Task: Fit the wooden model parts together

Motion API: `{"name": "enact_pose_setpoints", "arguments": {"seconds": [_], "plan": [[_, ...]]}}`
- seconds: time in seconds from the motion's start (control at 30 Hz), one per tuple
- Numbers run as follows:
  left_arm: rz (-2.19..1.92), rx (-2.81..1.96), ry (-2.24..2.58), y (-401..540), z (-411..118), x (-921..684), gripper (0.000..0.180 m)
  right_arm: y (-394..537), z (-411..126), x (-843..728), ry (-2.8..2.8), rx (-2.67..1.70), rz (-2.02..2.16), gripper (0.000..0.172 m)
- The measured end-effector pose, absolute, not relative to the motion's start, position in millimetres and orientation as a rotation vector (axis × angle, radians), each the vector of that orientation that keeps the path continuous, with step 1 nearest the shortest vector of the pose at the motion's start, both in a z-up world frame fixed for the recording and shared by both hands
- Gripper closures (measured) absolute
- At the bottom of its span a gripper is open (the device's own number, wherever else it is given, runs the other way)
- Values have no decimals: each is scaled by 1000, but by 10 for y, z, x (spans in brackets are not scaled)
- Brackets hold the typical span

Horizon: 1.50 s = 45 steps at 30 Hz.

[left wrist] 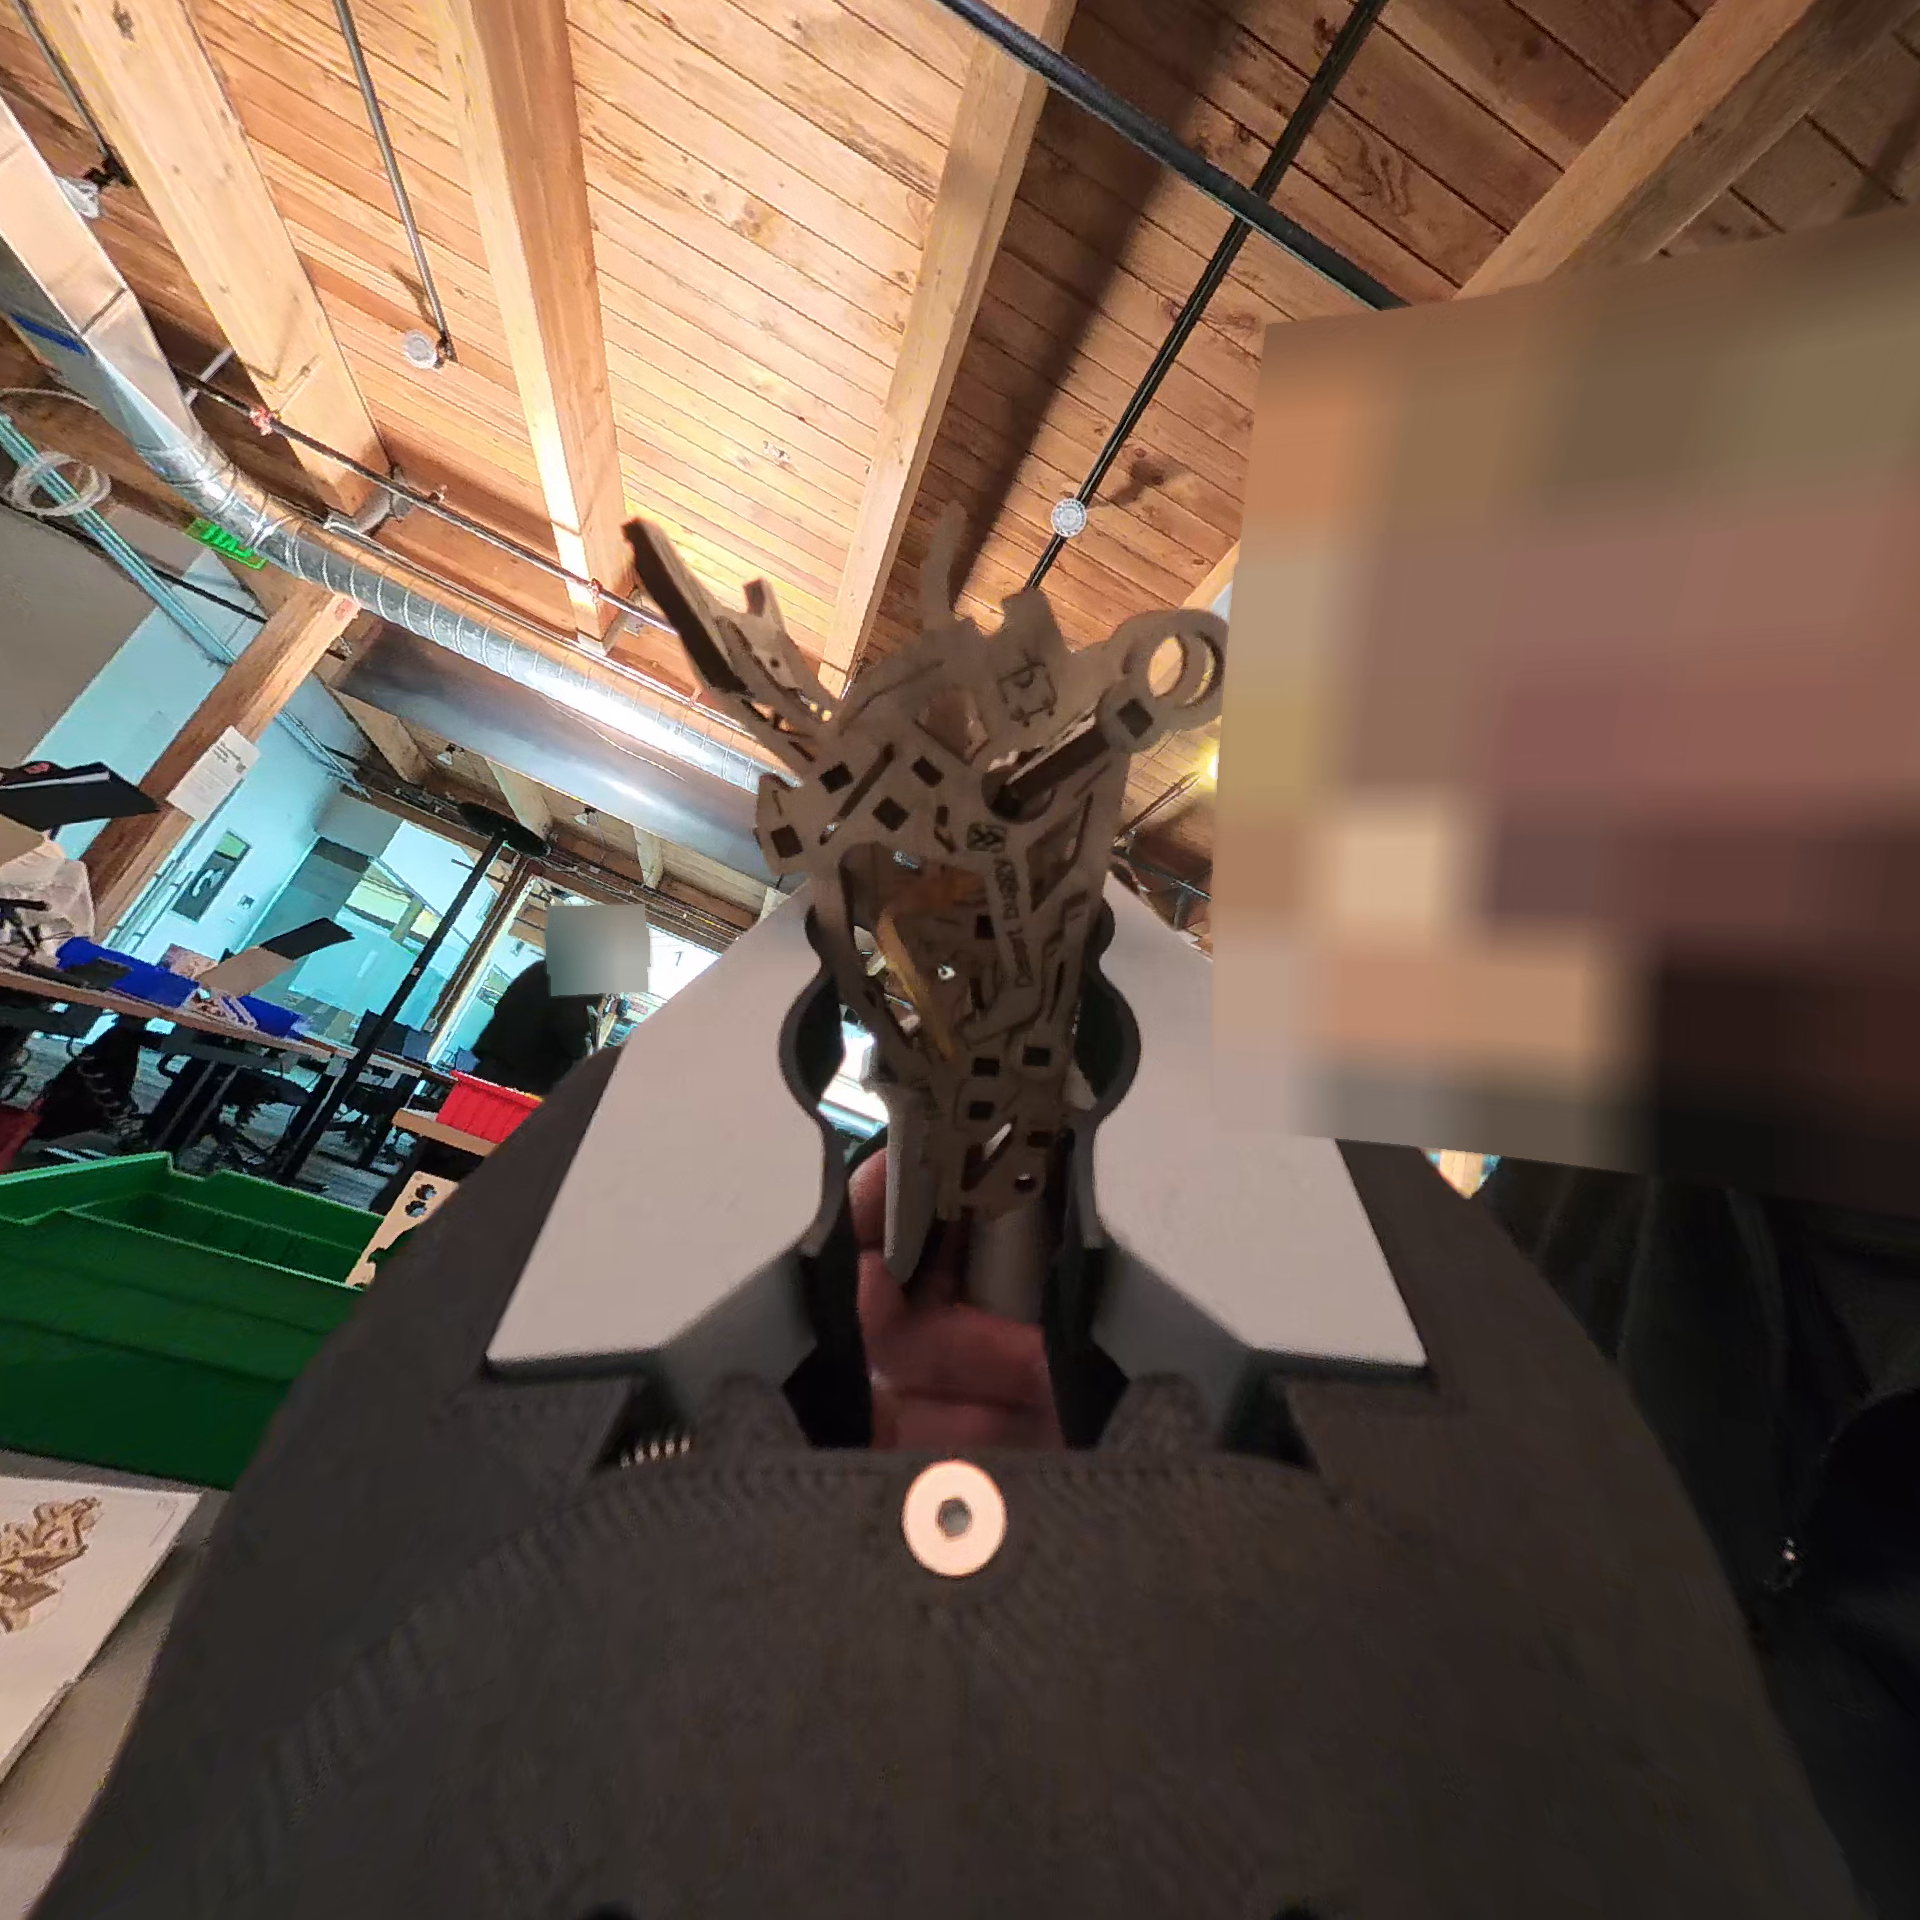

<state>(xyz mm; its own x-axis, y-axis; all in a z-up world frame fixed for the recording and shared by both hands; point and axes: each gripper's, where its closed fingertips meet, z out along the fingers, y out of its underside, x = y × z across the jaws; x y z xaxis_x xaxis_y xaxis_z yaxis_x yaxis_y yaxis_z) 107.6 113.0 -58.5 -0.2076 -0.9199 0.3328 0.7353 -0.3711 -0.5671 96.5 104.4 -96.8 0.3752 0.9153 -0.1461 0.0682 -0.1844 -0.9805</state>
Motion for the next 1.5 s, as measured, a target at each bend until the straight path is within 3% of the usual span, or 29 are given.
{"name": "enact_pose_setpoints", "arguments": {"seconds": [0.03, 1.1, 1.5], "plan": [[-1807, -761, 351, 1127, -584, 1081, 140, 1042, -966, 967, -912, -1564, 980, 144], [-1593, -854, 561, 1015, -884, 1095, 132, 987, -1034, 915, -1125, -1456, 633, 145], [-1529, -879, 491, 1064, -880, 1061, 134, 1025, -1063, 918, -1024, -1483, 775, 143]]}}
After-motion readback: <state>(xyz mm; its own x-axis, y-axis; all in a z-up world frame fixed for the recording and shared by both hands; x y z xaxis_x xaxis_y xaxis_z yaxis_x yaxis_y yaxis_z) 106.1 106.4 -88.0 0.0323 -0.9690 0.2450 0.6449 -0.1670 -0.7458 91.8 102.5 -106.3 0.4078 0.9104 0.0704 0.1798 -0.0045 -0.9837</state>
